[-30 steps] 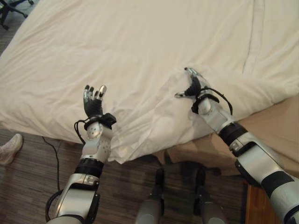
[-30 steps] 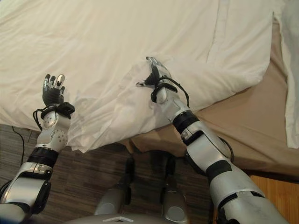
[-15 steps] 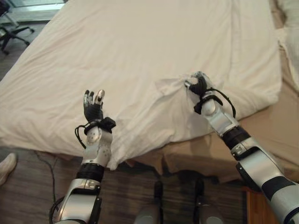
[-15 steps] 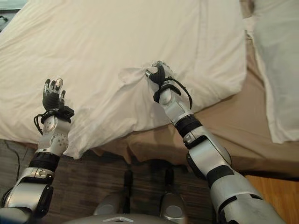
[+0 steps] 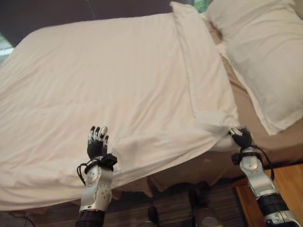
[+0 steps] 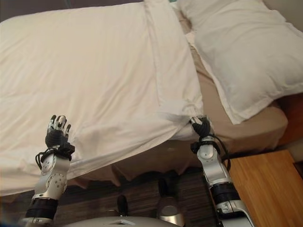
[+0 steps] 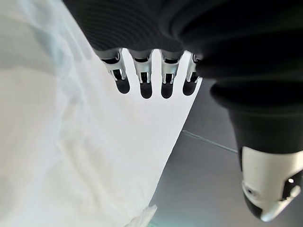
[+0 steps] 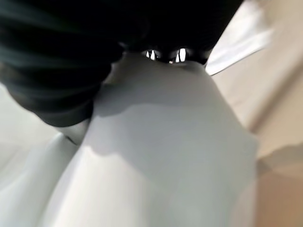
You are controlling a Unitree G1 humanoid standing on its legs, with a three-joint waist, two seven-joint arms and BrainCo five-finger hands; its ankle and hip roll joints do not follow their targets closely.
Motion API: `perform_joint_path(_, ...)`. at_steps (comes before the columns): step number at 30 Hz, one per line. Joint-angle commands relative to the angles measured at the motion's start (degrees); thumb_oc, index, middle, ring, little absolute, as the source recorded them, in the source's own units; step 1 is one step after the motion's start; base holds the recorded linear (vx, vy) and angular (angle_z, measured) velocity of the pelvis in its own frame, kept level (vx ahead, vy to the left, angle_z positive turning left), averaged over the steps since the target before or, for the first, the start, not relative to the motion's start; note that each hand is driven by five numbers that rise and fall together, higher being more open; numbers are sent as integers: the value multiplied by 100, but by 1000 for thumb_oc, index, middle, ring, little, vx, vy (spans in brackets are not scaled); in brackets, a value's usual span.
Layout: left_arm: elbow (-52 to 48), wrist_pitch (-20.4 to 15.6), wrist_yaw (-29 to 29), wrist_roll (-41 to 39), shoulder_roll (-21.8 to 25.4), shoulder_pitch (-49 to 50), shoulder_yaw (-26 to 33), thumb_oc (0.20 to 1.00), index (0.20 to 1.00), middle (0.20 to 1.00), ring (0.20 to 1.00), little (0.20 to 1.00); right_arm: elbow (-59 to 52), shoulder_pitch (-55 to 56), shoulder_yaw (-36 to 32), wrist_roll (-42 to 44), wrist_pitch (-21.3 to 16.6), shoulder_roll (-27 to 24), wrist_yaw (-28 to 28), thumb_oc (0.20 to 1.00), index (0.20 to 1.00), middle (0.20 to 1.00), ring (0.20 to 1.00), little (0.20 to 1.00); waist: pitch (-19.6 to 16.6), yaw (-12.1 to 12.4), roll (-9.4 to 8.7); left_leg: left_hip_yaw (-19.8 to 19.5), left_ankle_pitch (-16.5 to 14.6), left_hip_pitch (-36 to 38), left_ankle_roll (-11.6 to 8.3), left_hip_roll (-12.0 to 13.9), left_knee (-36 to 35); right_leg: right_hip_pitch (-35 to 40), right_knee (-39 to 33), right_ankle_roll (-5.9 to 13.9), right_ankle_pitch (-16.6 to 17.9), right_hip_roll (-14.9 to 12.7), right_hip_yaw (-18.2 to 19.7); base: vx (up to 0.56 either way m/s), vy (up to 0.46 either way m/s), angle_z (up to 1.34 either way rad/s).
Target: Making the bed.
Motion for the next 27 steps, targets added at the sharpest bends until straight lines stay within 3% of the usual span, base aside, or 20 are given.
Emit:
perform_joint_path(1, -128, -122, -122, 303, 116, -73, 149, 1000, 1000, 1000, 1000, 1000, 91, -190, -798, -39, -84, -298, -540, 200, 200, 200, 200, 200, -396, -124, -2, 25, -452, 46, 39, 97, 72, 30, 109, 193, -623, -249, 113, 5, -42, -31)
perform_joint_path(7, -328, -157, 88, 424, -86, -18, 253, 1000, 1000, 1000, 1000, 1000, 79, 830, -1104, -124, -102, -37, -541, 200, 200, 200, 200, 200, -353, -540, 188, 239, -450, 129, -13, 185, 72, -14, 109, 181, -643, -156, 320, 10, -39, -15)
perform_joint_path(13, -457, -246, 262, 575, -118, -39, 273, 1000, 1000, 1000, 1000, 1000, 1126, 1602, -878, -673, 102, -16, -468, 200, 200, 200, 200, 200, -319, -713, 217, 326, -428, 149, -80, 279, 72, 0, 109, 150, -695, -72, 330, 8, -44, -13)
perform_joint_path(14, -469, -271, 291, 578, -121, -29, 267, 1000, 1000, 1000, 1000, 1000, 1390, 1637, -850, -690, 129, -5, -524, 1000, 1000, 1000, 1000, 1000, -322, -728, 216, 317, -422, 148, -89, 289, 72, 8, 109, 147, -700, -65, 308, 5, -58, 3)
perform_joint_path(16, -455, -301, 354, 532, -110, -109, 174, 1000, 1000, 1000, 1000, 1000, 2725, 1518, -588, -660, 361, 57, -581, 1000, 1000, 1000, 1000, 1000, -343, -699, 197, 278, -412, 146, -104, 306, 72, 43, 109, 136, -724, -60, 259, 2, -37, 4)
perform_joint_path(17, -454, -303, 355, 531, -106, -113, 177, 1000, 1000, 1000, 1000, 1000, 2772, 1486, -575, -648, 340, 59, -598, 1000, 1000, 1000, 1000, 1000, -340, -703, 194, 277, -412, 143, -104, 306, 72, 42, 109, 136, -726, -60, 257, 4, -37, 5)
perform_joint_path(20, -459, -282, 364, 543, 2, -264, -64, 1000, 1000, 1000, 1000, 1000, 4721, 966, -487, -75, 493, 106, -719, 1000, 1000, 1000, 1000, 1000, -375, -607, 157, 244, -428, 181, -110, 315, 72, 123, 109, 135, -738, -51, 205, 9, -36, 8)
perform_joint_path(26, -601, -220, 234, 406, 212, -309, -259, 1000, 1000, 1000, 1000, 1000, 6072, 672, -819, 554, 583, -313, -634, 1000, 1000, 1000, 1000, 1000, -380, -445, 113, 130, -441, 175, -113, 300, 72, 233, 109, 154, -809, -92, 62, 2, -12, 7)
perform_joint_path(27, -665, -169, 158, 320, 296, -265, -292, 1000, 1000, 1000, 1000, 1000, 6427, 619, -832, 456, 775, -574, -519, 1000, 1000, 1000, 1000, 1000, -379, -354, 80, 63, -439, 160, -116, 285, 72, 263, 109, 163, -831, -105, -11, -8, -18, 24)
